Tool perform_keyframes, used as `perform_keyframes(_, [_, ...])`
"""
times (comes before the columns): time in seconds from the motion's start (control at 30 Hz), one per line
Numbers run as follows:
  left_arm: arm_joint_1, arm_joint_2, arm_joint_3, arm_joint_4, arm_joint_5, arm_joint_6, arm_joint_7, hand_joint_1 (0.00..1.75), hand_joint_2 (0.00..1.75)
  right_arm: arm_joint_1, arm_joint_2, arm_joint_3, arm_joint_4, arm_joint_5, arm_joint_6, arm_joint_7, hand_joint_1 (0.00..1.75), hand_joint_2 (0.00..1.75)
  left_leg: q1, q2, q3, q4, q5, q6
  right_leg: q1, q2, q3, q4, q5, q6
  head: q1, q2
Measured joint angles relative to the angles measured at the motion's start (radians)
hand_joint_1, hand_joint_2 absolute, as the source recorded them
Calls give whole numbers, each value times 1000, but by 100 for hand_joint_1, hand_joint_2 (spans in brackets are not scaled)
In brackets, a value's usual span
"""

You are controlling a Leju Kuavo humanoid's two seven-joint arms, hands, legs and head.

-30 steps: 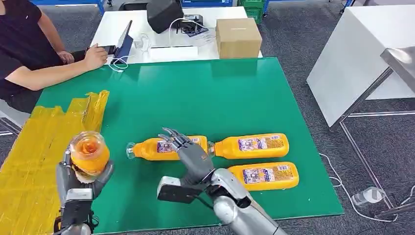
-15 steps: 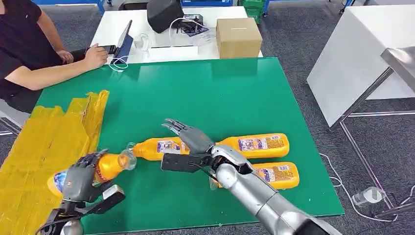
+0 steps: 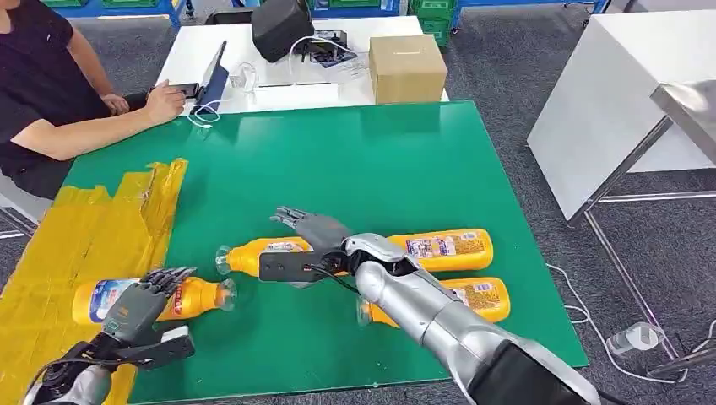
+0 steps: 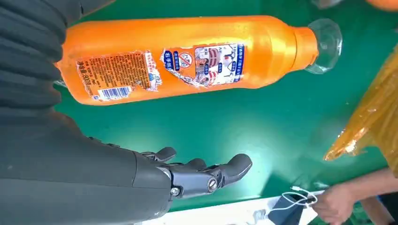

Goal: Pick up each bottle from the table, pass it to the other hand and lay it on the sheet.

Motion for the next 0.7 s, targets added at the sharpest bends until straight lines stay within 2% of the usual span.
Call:
perform_keyframes(0.13, [0, 24, -10, 1, 3, -2, 0, 0, 175, -11, 11, 8, 33, 1, -1, 1, 0, 175, 0, -1, 1, 0, 1, -1, 0, -1, 2, 1, 0, 0, 1, 0])
perform_keyframes(0.17, [0, 28, -10, 1, 3, -3, 0, 0, 0, -13, 14, 9, 38, 1, -1, 1, 0, 175, 0, -1, 1, 0, 1, -1, 0, -1, 2, 1, 0, 0, 1, 0])
perform_keyframes(0.3, [0, 46, -18, 4, 23, -26, 3, 0, 0, -23, 18, 20, 61, 12, -1, 10, 0, 175, 0, -1, 3, 0, 1, -1, 0, -1, 4, 1, 0, 0, 1, 0])
perform_keyframes(0.47, [0, 111, -39, 2, 146, -157, -36, 0, 0, -47, 36, 50, 109, 39, 17, 29, 0, 175, 0, -1, 3, 0, 1, -1, 0, -1, 4, 2, 0, 0, 1, 0])
perform_keyframes(0.6, [40, 175, -44, -56, 446, -381, -119, 0, 0, -63, 57, 85, 161, 66, 50, 42, 0, 175, 0, 1, 2, 0, 1, -2, 0, 0, 1, 2, 0, 0, 0, 0])
perform_keyframes(0.7, [87, 201, -79, -139, 700, -459, -127, 0, 0, -69, 70, 111, 204, 88, 79, 58, 0, 175, 0, 0, -1, 0, 1, -1, 0, -1, -3, 2, 0, 0, 1, 0])
